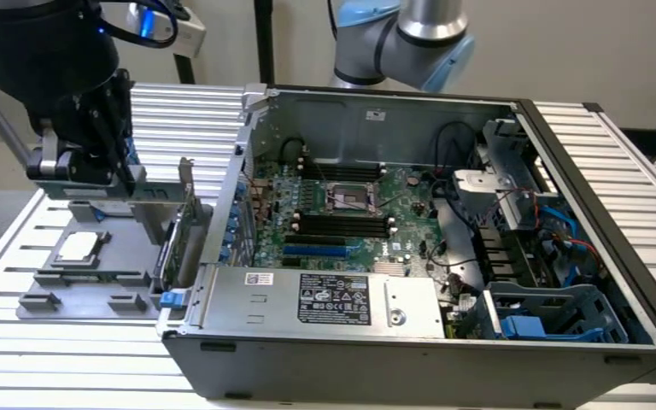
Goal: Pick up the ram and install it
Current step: 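Pick up the ram and move it above insertion slot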
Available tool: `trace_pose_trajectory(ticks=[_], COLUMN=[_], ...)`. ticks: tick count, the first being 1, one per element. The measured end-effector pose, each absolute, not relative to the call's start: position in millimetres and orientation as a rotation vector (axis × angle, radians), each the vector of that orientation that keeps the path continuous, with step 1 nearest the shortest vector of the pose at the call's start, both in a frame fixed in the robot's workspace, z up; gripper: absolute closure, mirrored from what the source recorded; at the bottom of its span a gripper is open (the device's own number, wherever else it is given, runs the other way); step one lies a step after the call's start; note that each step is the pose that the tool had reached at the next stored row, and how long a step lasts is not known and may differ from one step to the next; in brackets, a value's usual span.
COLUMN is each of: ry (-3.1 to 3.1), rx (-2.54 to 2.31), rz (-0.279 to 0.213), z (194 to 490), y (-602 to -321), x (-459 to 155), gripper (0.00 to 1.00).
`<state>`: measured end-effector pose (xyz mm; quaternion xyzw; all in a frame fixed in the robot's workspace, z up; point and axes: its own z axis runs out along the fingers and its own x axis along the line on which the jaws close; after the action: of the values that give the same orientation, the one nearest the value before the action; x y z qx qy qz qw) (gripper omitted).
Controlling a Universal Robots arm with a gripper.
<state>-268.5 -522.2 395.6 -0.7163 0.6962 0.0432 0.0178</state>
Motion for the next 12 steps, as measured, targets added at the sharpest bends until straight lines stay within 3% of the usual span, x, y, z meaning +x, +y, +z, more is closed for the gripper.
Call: trace_pose_trajectory(ticks=[12], ry=[2.141], rx=[-2.204], rz=[0.177], z=[405.4], y=[-522.2], x=[-214.0], gripper=[0.87])
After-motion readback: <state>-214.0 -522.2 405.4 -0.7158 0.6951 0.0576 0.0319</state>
